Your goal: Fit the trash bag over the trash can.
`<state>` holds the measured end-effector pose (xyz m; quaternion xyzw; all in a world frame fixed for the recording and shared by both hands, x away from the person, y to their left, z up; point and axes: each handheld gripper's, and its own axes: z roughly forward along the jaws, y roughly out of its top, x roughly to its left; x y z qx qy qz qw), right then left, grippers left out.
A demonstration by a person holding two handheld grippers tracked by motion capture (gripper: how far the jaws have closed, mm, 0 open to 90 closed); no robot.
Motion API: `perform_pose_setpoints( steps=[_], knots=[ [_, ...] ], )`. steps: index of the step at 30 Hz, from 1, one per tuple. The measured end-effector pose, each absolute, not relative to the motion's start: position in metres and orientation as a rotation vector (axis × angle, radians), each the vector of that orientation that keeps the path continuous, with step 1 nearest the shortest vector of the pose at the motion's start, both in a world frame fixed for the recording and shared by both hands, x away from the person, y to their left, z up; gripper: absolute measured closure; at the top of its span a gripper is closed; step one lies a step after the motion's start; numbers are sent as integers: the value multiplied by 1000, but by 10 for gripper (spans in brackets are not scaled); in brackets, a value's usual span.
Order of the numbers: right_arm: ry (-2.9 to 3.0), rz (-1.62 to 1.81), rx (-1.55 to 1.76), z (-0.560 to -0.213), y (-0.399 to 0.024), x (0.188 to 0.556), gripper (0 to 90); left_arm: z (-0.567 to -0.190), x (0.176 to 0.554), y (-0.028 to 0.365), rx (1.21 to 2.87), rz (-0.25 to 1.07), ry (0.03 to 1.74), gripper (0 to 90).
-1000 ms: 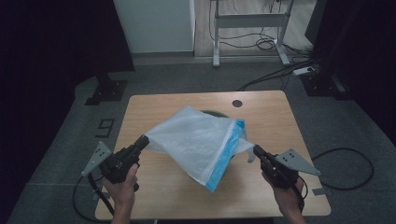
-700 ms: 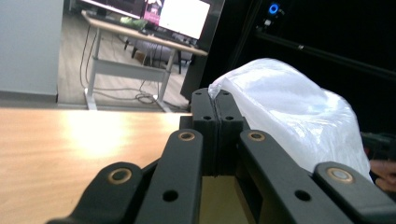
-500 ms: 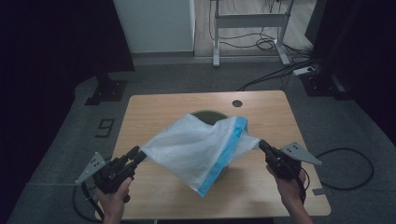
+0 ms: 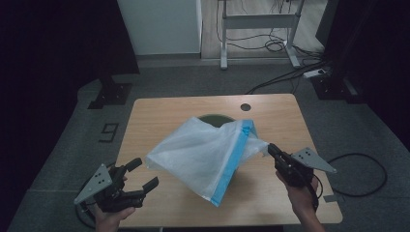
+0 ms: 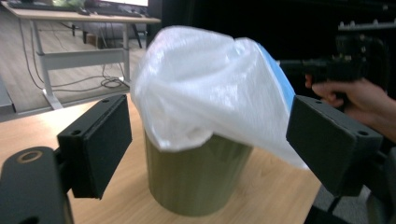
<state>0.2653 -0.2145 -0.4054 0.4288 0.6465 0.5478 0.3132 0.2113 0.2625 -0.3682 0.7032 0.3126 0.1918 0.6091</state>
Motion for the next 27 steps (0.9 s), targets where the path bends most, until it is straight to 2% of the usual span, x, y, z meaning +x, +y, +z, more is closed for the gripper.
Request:
perform_pose_setpoints(
  steps=[9,16,27],
  knots=[
    [1711,1443,1138,-408,-214,266,857,-340,225,233,1659,505,762,176],
    [1715,1440,1133,-409,-214,265,852,-325,237,202,1691,466,764,198],
    [1733,1442,1135,-413,-212,265,850,-353,258,152,1867,439,781,243]
  ],
)
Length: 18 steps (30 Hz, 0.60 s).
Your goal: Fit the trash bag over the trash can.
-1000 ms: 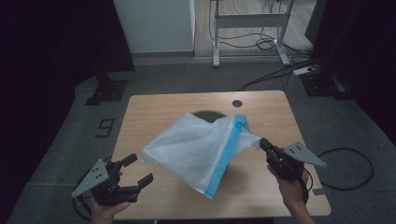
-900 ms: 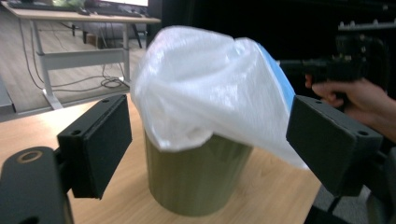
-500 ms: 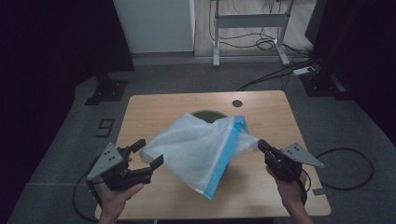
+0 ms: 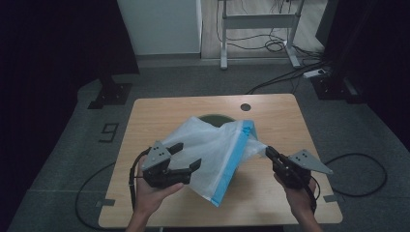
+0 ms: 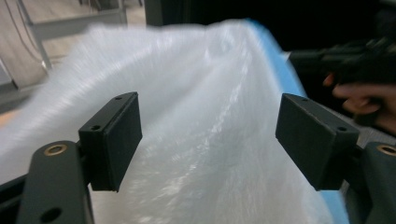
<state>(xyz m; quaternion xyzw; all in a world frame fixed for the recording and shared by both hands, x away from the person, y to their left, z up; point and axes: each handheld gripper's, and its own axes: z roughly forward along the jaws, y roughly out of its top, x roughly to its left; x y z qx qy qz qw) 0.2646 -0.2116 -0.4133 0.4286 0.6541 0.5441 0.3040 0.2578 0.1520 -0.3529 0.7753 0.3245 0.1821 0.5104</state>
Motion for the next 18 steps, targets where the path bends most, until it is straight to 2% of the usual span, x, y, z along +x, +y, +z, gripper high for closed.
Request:
perform_pose_setpoints(
  steps=[2,8,11,15,17,18],
  knots=[
    [1734,1442,1136,-414,-212,264,848,-361,260,150,1873,439,786,288],
    [1735,1443,1132,-414,-211,263,846,-370,261,150,1869,407,727,648],
    [1736,1443,1132,-414,-211,264,844,-372,261,148,1884,385,701,747],
    [1736,1443,1134,-415,-211,264,843,-375,262,147,1888,378,697,785],
    [1736,1443,1137,-416,-211,264,840,-377,262,147,1873,378,710,725],
    [1737,1442,1139,-416,-212,264,839,-378,263,146,1870,374,720,651]
  ],
)
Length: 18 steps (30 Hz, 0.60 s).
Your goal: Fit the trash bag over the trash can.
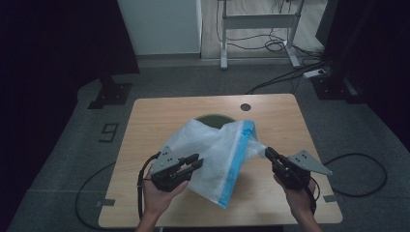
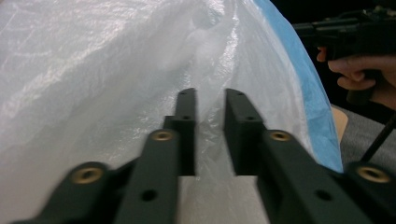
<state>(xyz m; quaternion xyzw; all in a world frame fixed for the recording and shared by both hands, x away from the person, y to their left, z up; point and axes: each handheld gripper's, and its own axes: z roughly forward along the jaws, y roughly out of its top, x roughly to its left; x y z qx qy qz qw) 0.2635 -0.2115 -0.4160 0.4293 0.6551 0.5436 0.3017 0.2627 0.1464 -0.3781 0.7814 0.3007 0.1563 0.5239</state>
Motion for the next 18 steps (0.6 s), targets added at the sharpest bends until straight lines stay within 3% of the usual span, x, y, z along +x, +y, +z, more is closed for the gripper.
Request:
perform_pose_setpoints(
  steps=[4,8,18],
  knots=[
    [1734,1442,1146,-418,-213,263,835,-384,262,143,1848,352,741,443],
    [1734,1442,1150,-419,-214,263,834,-390,261,139,1850,367,749,438],
    [1733,1447,1151,-421,-214,261,834,-400,262,141,1813,317,698,814]
  ],
)
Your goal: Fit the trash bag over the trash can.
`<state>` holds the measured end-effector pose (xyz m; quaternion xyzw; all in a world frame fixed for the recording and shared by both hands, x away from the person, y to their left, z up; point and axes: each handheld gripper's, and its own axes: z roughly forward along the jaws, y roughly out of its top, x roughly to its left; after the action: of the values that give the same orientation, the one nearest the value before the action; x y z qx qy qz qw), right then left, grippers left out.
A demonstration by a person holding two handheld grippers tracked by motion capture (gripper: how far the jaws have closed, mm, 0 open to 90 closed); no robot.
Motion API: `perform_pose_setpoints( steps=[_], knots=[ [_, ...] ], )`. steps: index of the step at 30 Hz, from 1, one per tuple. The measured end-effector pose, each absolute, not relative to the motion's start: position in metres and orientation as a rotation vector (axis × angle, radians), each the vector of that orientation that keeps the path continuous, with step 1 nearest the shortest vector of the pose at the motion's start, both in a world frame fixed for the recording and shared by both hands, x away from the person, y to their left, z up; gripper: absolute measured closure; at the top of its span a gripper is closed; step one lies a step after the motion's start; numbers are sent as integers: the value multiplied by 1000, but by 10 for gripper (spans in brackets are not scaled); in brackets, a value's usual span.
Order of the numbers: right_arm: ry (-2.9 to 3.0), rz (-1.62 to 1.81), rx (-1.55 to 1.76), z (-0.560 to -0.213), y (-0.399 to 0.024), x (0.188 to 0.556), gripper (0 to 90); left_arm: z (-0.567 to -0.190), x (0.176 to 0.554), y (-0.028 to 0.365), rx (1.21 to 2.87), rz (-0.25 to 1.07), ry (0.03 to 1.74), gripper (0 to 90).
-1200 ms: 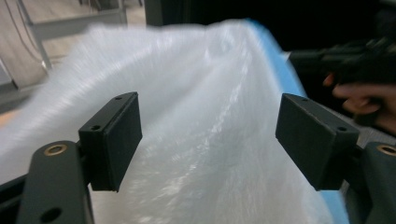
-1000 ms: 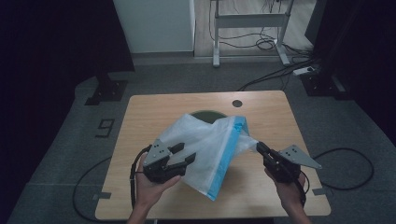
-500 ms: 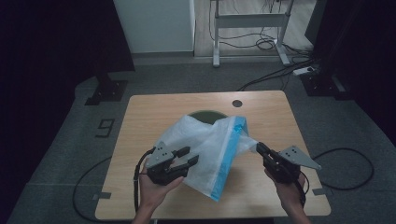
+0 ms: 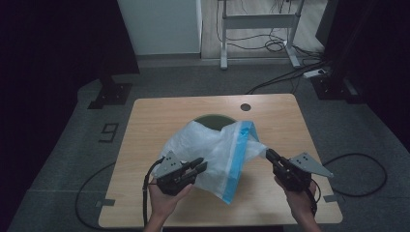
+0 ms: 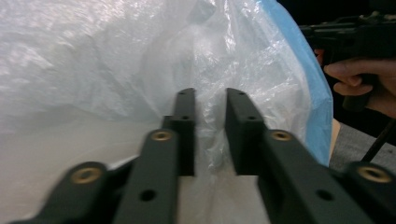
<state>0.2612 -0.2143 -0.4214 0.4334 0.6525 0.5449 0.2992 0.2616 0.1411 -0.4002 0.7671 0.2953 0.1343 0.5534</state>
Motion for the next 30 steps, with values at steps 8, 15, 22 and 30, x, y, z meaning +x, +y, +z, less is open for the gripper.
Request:
perform_pose_setpoints(
  steps=[8,15,22,30],
  knots=[
    [1734,1446,1152,-423,-219,260,761,-391,259,156,1674,299,686,899],
    [1756,1563,965,-400,-209,232,513,-387,258,164,1621,286,697,900],
    [1831,1634,880,-385,-187,226,472,-388,257,162,1614,289,706,899],
    [1903,1682,842,-385,-159,230,482,-390,258,162,1600,289,720,900]
  ],
)
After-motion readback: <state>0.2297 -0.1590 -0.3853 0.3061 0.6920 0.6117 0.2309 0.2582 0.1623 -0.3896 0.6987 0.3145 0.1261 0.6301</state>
